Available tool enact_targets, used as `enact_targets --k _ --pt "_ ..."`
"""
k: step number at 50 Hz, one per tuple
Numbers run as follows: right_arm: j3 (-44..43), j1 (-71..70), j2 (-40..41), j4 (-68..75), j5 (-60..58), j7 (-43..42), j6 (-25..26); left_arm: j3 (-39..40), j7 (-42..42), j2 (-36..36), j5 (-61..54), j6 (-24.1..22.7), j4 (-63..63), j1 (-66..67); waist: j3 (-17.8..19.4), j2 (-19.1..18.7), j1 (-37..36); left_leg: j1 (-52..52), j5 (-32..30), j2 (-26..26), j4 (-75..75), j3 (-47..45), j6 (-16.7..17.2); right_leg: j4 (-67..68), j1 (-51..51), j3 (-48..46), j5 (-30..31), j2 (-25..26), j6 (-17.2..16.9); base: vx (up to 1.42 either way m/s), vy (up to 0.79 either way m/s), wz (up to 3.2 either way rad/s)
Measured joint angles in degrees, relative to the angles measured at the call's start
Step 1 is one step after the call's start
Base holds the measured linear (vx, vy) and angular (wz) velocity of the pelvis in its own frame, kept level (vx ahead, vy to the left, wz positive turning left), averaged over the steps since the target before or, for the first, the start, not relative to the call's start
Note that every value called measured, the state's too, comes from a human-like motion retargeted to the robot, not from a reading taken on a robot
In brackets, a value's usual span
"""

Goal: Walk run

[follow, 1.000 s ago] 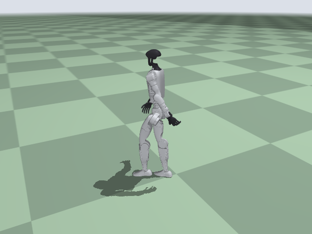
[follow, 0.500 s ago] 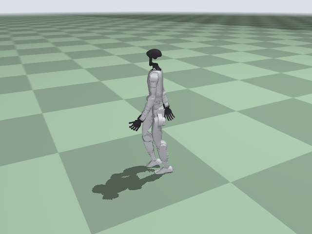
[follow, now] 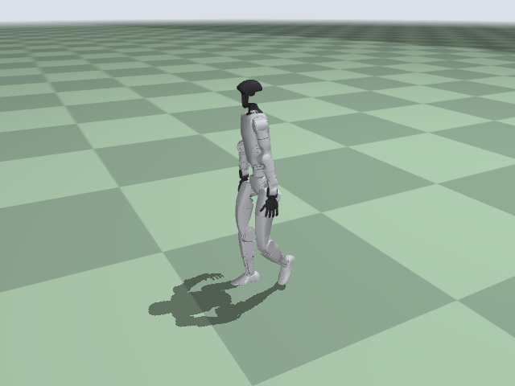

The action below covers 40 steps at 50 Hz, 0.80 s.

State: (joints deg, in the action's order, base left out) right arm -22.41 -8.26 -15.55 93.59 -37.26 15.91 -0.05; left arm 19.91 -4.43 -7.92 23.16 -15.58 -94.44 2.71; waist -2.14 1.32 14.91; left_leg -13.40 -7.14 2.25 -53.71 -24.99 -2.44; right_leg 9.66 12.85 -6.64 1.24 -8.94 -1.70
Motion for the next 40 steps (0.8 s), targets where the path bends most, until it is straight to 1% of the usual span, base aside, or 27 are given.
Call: enact_targets --k 2,3,5,7,10,13,15,17,18,19,20,22,23,25,27,28,30,33,35,37,38,40 --pt "1.83 -1.88 -1.81 -4.47 0.84 -0.75 -2.57 2.47 3.01 -0.54 3.00 0.23 -2.30 3.54 0.65 0.68 -3.58 -4.74 3.72 -1.81 5.82 0.35 0.28 -2.58 -3.11 -2.29 0.34 0.43 0.38 0.69 -0.17 -0.23" --pt "2.83 -2.66 -3.01 -6.65 1.32 -1.20 -3.71 3.59 3.65 -1.02 3.88 1.01 -2.80 5.32 1.02 0.92 -5.33 -6.21 5.36 -1.81 10.12 -0.78 -1.19 -3.35 -4.49 -2.68 -0.11 1.09 0.67 0.68 -0.16 0.23" --pt "3.98 -4.03 -5.94 -10.53 2.02 -2.28 -5.63 5.51 3.02 -1.99 4.51 3.79 -2.97 8.60 1.62 0.54 -7.54 -8.07 8.68 -0.71 19.52 -4.88 -5.43 -4.73 -7.30 -5.24 -1.58 2.62 1.06 0.78 -0.15 0.83" --pt "3.23 -5.22 -9.21 -13.20 1.33 -3.80 -6.77 7.34 -0.31 -2.99 3.23 7.79 -2.97 10.69 2.29 -0.86 -9.03 -9.42 10.53 -2.37 30.45 -5.50 -7.35 -6.06 -10.39 -9.61 -3.65 4.88 1.33 0.64 -0.12 1.22" --pt "1.18 -6.36 -12.79 -14.79 -0.63 -6.26 -7.08 10.37 -5.72 -4.24 -0.98 12.81 -2.97 13.73 2.90 -1.68 -9.18 -9.87 14.40 -6.53 44.29 -8.20 -7.53 -7.28 -15.10 -13.15 -6.84 7.90 1.35 0.57 -0.12 1.39" --pt "-0.13 -6.82 -14.17 -13.70 -0.13 -7.38 -6.16 13.13 -7.43 -4.16 -6.73 14.39 -2.97 16.25 2.29 -1.14 -8.24 -9.29 16.46 -9.57 51.03 -12.79 -8.12 -6.60 -18.06 -15.09 -7.85 9.36 -0.04 0.91 -0.09 1.19" --pt "-1.32 -6.74 -13.57 -12.69 1.24 -7.82 -5.08 14.81 -6.72 -3.18 -10.18 14.66 -2.97 16.97 1.99 -0.61 -10.07 -8.15 16.03 -9.09 51.22 -14.24 -8.03 -4.86 -19.05 -14.25 -6.27 10.09 -1.29 0.90 -0.06 0.14" --pt "-2.79 -5.75 -11.77 -11.99 3.02 -7.99 -4.82 16.69 -5.79 -1.49 -11.74 13.74 -2.97 16.96 1.63 0.25 -12.62 -6.07 15.17 -7.51 49.04 -16.86 -8.76 -2.18 -19.89 -14.91 -1.98 9.26 -3.78 0.83 -0.05 -0.34" --pt "-3.40 -5.01 -10.52 -11.70 3.94 -8.00 -5.04 17.50 -5.69 -0.56 -12.10 13.05 -2.97 16.83 1.39 0.81 -13.93 -5.18 14.94 -6.88 48.72 -19.13 -10.21 -0.40 -20.25 -15.32 1.48 8.45 -5.29 0.76 -0.15 -0.47" --pt "-3.86 -4.08 -9.01 -11.55 4.57 -7.74 -5.46 17.93 -6.24 0.11 -12.47 12.63 -2.97 16.48 1.29 1.33 -15.21 -4.54 15.23 -6.98 48.35 -17.34 -11.44 1.43 -20.95 -15.37 6.33 8.07 -6.55 0.85 -0.29 -0.59" --pt "-4.23 -3.06 -7.38 -11.47 5.05 -7.33 -5.98 18.18 -7.12 0.63 -12.86 12.35 -2.97 16.03 1.28 1.82 -16.49 -4.01 15.79 -7.46 47.96 -13.53 -12.56 3.27 -21.83 -15.24 11.87 7.92 -7.68 1.17 -0.27 -0.09" --pt "-4.30 -0.27 -4.27 -11.62 4.25 -5.39 -6.72 17.94 -10.71 1.21 -13.64 12.67 -2.97 13.98 -0.01 0.74 -15.03 -3.66 18.61 -5.55 44.52 -9.54 -12.56 11.42 -18.79 -13.93 22.04 9.95 -7.50 1.27 -0.03 0.97" --pt "-4.27 1.22 -2.76 -11.47 3.30 -4.71 -6.75 18.15 -12.95 1.61 -13.55 12.59 -2.97 12.48 -0.42 -0.67 -13.91 -4.77 19.43 -4.29 42.24 -5.29 -12.56 17.07 -15.57 -11.76 25.91 12.21 -6.71 0.97 0.17 1.63" --pt "-4.65 4.10 -0.04 -10.39 1.85 -5.44 -6.45 17.81 -16.68 2.42 -13.42 11.00 -2.97 7.76 0.51 -2.42 -12.96 -4.18 21.78 -3.42 38.33 -2.40 -12.56 31.50 -10.05 -9.76 28.76 12.74 -4.27 0.78 0.23 1.88" --pt "-5.69 6.61 1.98 -7.47 0.80 -6.38 -6.41 13.42 -18.09 3.35 -14.98 8.21 0.51 3.00 0.84 -6.22 -12.73 -1.89 21.47 -1.60 39.30 0.59 -12.56 34.21 -6.11 -7.38 23.55 16.72 -4.68 0.56 0.20 2.23" --pt "-6.26 7.93 2.73 -5.77 -0.31 -5.91 -6.39 10.47 -17.70 3.95 -15.83 6.64 3.42 1.14 1.09 -6.87 -12.94 -0.61 20.94 -2.11 40.26 2.12 -12.56 36.10 -4.09 -6.26 19.49 16.73 -4.24 0.49 0.13 2.35" --pt "-6.51 10.75 4.51 -2.90 -2.91 -3.10 -5.95 4.90 -15.43 4.36 -15.33 3.79 10.24 -1.99 1.42 -7.74 -12.46 1.73 20.14 -3.81 41.94 6.81 -12.56 37.01 -0.78 -6.21 13.32 15.08 -2.25 0.59 0.09 2.68" --pt "-5.24 14.69 7.08 -0.21 -7.48 1.57 -4.76 -0.44 -12.16 3.27 -9.64 -0.46 19.26 -6.29 0.94 -8.92 -8.37 4.35 19.03 -5.91 43.07 14.55 -12.56 33.43 3.97 -7.85 5.02 8.97 1.70 0.72 0.05 3.38" --pt "-3.70 16.75 8.40 0.95 -10.58 3.17 -4.04 -3.68 -10.67 1.69 -7.50 -2.52 23.17 -9.57 0.41 -9.40 -6.10 5.21 18.85 -7.27 42.58 19.56 -12.56 28.12 6.54 -8.14 2.21 5.29 3.89 0.66 -0.04 3.06" --pt "-1.92 17.83 9.40 1.81 -12.96 3.71 -3.22 -6.45 -9.93 -0.33 -7.01 -3.43 25.27 -13.02 0.13 -9.45 -3.49 5.82 19.26 -9.14 41.14 25.10 -12.56 20.98 9.12 -5.52 1.28 4.73 4.87 0.69 -0.15 2.85" --pt "-1.09 18.27 9.87 2.16 -13.83 3.65 -2.76 -7.43 -9.72 -1.15 -6.73 -3.54 25.91 -14.46 0.12 -9.30 -2.48 6.39 19.48 -10.21 40.40 27.87 -12.56 16.68 10.08 -2.36 1.61 5.47 4.61 0.57 -0.15 2.54" --pt "0.58 18.56 10.49 2.80 -15.19 3.47 -1.81 -8.02 -9.51 -2.26 -5.81 -2.90 26.63 -16.72 0.52 -7.78 -1.29 8.64 19.56 -13.05 39.78 32.11 -12.56 8.46 11.20 6.12 2.25 6.32 1.84 0.62 -0.15 1.97"
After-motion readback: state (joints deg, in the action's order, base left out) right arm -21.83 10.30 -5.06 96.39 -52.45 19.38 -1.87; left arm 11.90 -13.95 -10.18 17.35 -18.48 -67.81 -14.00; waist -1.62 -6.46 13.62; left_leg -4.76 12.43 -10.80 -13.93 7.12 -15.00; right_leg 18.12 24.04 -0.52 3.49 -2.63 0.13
